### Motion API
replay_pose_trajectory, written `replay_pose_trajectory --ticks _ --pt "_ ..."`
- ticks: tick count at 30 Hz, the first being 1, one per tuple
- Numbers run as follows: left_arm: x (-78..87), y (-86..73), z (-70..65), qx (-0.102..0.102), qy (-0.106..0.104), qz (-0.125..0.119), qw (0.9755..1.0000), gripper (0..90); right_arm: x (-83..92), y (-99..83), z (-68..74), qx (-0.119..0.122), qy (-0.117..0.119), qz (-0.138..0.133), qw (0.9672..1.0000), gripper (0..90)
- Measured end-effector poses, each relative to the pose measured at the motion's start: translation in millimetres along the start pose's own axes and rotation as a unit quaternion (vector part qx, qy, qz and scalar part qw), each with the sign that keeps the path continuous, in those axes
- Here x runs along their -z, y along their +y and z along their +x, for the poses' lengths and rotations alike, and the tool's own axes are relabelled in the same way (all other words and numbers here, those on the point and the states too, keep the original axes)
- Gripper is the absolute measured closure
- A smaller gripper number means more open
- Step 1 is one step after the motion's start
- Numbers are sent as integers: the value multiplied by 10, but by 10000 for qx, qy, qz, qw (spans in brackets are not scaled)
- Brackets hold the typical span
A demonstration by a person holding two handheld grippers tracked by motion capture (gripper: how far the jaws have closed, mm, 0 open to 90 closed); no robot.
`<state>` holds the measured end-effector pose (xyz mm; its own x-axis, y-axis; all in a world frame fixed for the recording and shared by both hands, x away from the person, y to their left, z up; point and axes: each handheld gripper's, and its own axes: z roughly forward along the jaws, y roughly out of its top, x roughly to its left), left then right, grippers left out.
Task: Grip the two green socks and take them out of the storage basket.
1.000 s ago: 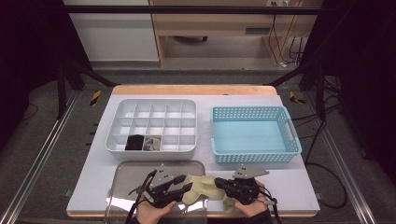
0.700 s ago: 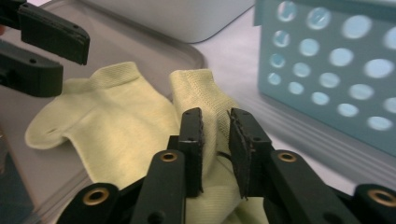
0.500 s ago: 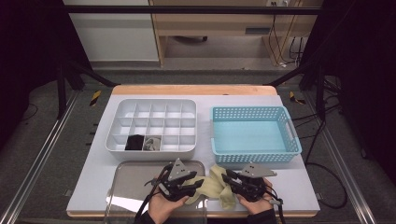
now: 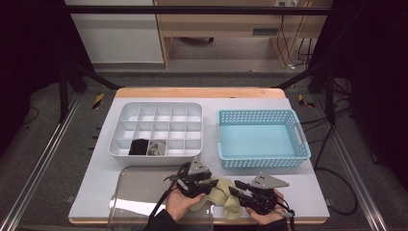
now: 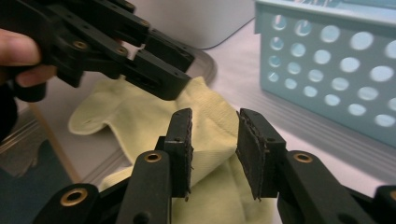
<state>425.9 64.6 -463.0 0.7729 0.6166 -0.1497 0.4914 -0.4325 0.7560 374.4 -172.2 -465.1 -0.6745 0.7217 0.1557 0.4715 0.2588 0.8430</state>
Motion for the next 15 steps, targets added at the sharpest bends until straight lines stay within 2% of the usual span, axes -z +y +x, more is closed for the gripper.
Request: replay_pose_trajectory --ticks 4,5,7,9,12,15 --pt "-46 -52 34 78 -35 119 9999 569 -41 -51 3 -19 -8 163 9999 638" --pt "-62 -68 42 121 -109 133 9998 577 -58 -70 -9 -47 -7 218 9998 656" --pt "-64 -78 49 107 -84 93 9999 622 -87 -104 -32 -85 43 322 9994 703" --pt "-56 -76 53 147 -105 52 9998 715 -107 -129 -50 -124 86 398 9991 757" --pt "-61 -81 40 73 29 81 9999 815 -113 -143 -63 -121 105 413 9990 847" --pt "-54 -85 39 65 29 59 10000 890 -89 -137 -72 -124 97 392 9991 881"
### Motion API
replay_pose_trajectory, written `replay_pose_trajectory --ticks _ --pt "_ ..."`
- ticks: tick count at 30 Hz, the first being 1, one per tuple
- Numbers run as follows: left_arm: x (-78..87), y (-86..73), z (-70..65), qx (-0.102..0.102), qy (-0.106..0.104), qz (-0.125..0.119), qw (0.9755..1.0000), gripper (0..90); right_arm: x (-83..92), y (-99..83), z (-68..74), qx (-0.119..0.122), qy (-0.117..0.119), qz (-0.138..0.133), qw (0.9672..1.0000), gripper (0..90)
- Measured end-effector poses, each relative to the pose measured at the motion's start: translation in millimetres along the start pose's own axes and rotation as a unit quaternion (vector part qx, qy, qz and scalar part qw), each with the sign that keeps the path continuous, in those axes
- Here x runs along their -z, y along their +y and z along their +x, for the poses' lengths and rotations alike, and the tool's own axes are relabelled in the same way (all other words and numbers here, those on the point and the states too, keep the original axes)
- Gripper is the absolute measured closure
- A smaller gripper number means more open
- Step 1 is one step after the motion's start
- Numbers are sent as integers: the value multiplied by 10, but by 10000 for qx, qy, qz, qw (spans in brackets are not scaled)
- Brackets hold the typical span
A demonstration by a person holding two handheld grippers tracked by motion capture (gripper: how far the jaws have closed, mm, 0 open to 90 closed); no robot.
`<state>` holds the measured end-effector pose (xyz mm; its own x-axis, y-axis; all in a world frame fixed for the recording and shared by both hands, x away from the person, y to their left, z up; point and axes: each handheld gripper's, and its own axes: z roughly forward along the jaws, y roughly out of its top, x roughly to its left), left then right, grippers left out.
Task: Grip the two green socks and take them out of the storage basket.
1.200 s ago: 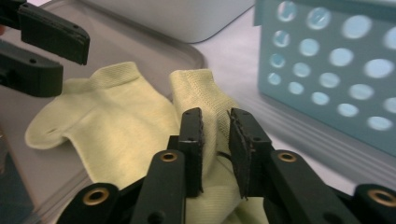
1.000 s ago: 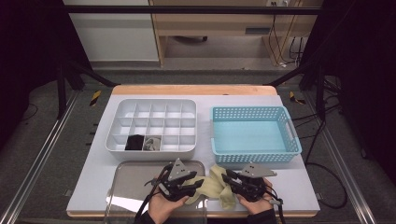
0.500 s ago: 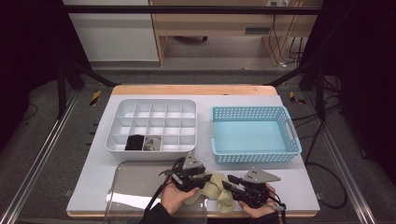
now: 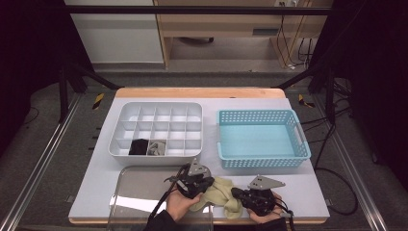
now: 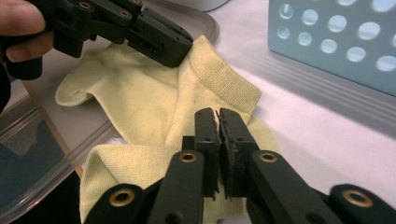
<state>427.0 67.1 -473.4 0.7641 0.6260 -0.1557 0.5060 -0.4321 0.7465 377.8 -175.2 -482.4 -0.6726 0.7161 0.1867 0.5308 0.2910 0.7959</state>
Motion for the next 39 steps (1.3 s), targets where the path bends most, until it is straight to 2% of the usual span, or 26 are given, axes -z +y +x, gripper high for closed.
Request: replay_pose_trajectory --ticks 4,8,12,14,16,17,19,21,23,27,29,31,33,35,37,39 --pt "67 1 -14 -93 -97 -103 9999 896 56 15 -21 -50 4 -188 9998 886" --pt "181 4 -30 -103 -177 -285 9994 897 156 51 -64 -144 -81 -538 9984 890" --pt "324 11 -55 -145 -258 -508 9983 898 184 85 -91 -177 -151 -660 9975 891" --pt "381 11 -56 -201 -212 -523 9982 897 181 118 -100 -138 -170 -699 9973 893" --pt "383 15 -23 -87 -180 -546 9983 896 164 151 -113 -135 -144 -721 9972 893" --pt "366 19 -11 -28 -166 -550 9983 890 153 159 -114 -119 -131 -714 9973 893" --pt "280 42 8 12 -142 -444 9989 756 137 149 -115 -85 -203 -661 9976 892" --pt "200 69 -16 -65 -31 -420 9991 715 121 119 -136 -49 -391 -547 9977 891" --pt "131 104 -43 -58 -66 -372 9993 655 116 88 -178 -59 -566 -470 9973 890" --pt "-29 176 -46 -6 -124 -132 9998 569 106 58 -244 -139 -626 -438 9970 889" --pt "-110 205 -26 72 -145 -91 9998 564 89 53 -242 -110 -620 -403 9972 888" --pt "-188 228 -3 82 -80 -14 9999 561 72 51 -240 -57 -675 -366 9970 884" --pt "-236 233 14 128 -153 -21 9998 573 67 50 -256 0 -742 -325 9967 872" --pt "-274 231 24 147 -335 -61 9993 617 74 46 -272 -14 -764 -346 9965 861" --pt "-300 223 20 41 -348 -68 9994 666 86 43 -284 -42 -773 -376 9963 857" --pt "-314 210 24 55 -409 -33 9991 745 91 43 -293 -48 -768 -381 9963 857"
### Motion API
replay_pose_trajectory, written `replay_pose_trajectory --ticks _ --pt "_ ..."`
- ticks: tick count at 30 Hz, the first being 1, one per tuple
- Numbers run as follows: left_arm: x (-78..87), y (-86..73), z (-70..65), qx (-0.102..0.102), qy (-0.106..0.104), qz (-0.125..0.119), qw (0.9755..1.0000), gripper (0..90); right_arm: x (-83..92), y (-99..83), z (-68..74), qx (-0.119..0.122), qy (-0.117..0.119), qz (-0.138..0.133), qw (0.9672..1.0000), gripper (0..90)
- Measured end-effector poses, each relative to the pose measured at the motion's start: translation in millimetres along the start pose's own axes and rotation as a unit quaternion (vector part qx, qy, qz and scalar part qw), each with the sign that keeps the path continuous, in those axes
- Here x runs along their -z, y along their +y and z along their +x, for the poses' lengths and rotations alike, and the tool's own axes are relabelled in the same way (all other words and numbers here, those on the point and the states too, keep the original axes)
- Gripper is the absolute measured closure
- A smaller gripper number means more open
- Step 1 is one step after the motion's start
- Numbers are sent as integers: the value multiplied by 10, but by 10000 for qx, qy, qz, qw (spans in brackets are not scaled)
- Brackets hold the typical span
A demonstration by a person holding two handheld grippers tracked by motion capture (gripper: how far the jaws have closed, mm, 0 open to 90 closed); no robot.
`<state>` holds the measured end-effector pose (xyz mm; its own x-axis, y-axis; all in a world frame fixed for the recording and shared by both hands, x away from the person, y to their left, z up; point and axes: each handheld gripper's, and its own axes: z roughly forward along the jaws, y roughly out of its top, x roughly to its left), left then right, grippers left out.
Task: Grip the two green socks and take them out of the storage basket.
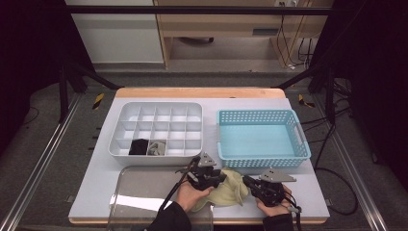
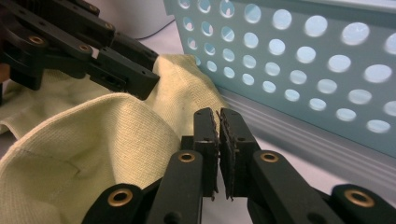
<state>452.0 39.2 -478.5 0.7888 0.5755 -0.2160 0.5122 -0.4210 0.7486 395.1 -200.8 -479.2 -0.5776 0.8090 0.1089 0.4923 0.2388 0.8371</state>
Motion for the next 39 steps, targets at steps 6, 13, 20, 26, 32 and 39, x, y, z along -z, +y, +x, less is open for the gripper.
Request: replay_pose_trajectory --ticks 6,13,20,26,32,39 --pt "28 -8 -21 -58 -95 -2 9999 892 -18 -9 -4 -8 -2 39 10000 859" --pt "220 30 -100 -187 -77 -92 9998 896 18 1 -28 -46 -7 -44 10000 851" --pt "598 -84 -181 -197 8 -156 9997 896 96 54 -20 -5 135 -359 9993 830" --pt "817 -251 -213 -71 35 -269 9996 896 201 172 145 188 383 -621 9972 757" --pt "1015 -405 -210 65 216 -392 9990 896 223 254 356 276 674 -636 9953 692" --pt "1064 -536 -78 261 494 -411 9976 896 91 189 547 345 951 -363 9942 659"
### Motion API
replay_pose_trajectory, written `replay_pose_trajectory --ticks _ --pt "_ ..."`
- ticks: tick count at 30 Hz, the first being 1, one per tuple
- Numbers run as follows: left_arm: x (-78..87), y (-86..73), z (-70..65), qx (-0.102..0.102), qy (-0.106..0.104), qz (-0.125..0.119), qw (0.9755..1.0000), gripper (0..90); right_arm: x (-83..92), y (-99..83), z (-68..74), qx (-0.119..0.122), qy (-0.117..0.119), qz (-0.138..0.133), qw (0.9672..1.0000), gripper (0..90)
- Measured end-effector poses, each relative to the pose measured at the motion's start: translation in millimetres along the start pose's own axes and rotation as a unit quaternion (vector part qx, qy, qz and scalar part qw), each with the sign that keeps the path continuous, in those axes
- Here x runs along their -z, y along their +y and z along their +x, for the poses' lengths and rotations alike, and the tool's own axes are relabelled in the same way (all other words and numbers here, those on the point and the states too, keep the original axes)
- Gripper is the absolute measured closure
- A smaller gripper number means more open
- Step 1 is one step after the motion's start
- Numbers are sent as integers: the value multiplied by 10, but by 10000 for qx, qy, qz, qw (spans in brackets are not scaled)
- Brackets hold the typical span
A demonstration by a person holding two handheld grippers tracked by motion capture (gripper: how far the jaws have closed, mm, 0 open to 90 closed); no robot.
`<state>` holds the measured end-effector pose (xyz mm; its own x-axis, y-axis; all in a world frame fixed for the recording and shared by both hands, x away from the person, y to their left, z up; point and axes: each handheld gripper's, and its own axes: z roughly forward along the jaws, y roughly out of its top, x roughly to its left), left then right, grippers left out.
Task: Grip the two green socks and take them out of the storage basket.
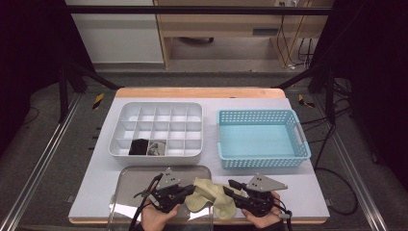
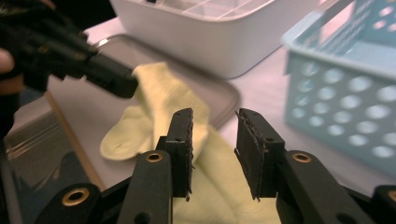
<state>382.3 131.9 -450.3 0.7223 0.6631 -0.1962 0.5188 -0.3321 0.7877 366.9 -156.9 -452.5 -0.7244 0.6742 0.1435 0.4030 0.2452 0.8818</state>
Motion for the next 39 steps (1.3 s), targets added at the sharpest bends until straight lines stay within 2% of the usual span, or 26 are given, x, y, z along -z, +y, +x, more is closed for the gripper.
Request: replay_pose_trajectory --ticks 5,11,13,15,17,19,22,25,26,29,32,36,39 --pt "18 -41 36 42 106 -26 9999 896 -56 -98 66 -14 164 107 9998 651" --pt "40 -87 48 111 142 -35 9998 896 5 -143 147 34 337 -18 9994 649" --pt "38 -99 45 136 133 -42 9998 896 -6 -152 172 66 392 26 9992 665" --pt "38 -107 37 143 99 -45 9998 896 -55 -174 180 83 435 142 9989 730" --pt "43 -110 21 128 73 -40 9999 897 -98 -203 165 73 497 223 9985 845" --pt "54 -113 10 101 45 -35 9999 896 -98 -204 136 -6 533 222 9983 861" --pt "52 -126 -11 102 -10 -3 9999 897 -67 -169 37 -234 433 47 9988 863" --pt "25 -138 -41 104 -105 60 9999 896 -111 -147 -117 -528 229 92 9983 857" --pt "12 -141 -48 96 -120 88 9998 896 -144 -142 -161 -558 161 145 9982 852" --pt "-17 -156 -48 102 -132 129 9998 896 -238 -138 -239 -539 -38 337 9980 816" --pt "-31 -166 -35 135 -143 107 9997 896 -242 -146 -251 -455 -89 339 9983 776" --pt "-42 -173 -40 145 -159 94 9997 895 -80 -82 -250 -379 -174 42 9991 750" --pt "-44 -173 -49 146 -168 79 9997 895 66 -1 -209 -348 -144 -193 9991 736"
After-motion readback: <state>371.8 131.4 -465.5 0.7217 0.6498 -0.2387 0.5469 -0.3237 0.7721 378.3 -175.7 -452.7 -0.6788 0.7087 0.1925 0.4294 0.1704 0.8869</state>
